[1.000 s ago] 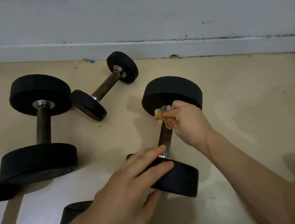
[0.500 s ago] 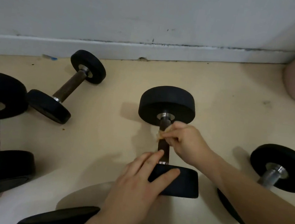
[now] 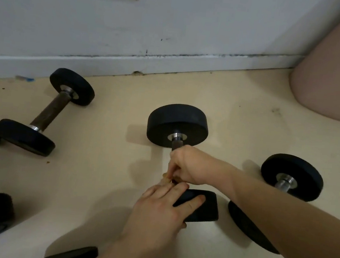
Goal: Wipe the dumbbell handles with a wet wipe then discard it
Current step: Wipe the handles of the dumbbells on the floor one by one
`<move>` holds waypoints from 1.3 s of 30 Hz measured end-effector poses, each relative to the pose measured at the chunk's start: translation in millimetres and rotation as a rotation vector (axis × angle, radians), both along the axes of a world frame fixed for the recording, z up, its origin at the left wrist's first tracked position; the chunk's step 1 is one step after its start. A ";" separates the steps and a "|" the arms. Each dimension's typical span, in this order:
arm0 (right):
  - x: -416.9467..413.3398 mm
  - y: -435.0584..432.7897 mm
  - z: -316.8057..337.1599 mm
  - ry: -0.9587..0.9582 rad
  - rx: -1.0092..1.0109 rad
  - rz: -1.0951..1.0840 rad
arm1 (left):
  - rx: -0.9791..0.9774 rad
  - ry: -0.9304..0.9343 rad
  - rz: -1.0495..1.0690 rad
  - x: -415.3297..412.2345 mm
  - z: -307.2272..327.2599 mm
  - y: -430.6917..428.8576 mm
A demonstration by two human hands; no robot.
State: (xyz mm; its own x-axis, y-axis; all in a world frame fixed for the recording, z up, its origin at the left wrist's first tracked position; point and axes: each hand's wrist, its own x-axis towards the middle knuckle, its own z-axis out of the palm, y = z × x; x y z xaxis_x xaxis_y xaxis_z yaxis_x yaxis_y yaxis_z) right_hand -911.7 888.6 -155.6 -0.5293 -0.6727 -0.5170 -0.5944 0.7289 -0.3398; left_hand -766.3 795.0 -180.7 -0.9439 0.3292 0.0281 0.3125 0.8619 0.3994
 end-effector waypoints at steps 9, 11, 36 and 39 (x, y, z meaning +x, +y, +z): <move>42.8 47.0 52.1 -0.949 -1.254 -1.088 | 0.291 0.032 0.374 42.0 -3.5 -44.9; 54.9 45.2 54.6 -0.999 -1.310 -1.135 | 0.266 0.023 0.463 45.3 9.7 -47.8; 152.1 101.0 38.7 -0.291 -1.085 -1.220 | 0.669 -0.312 0.190 12.0 65.2 46.3; 138.5 133.7 29.5 -0.037 -0.772 -1.191 | 0.589 -0.137 0.256 -3.3 52.8 44.0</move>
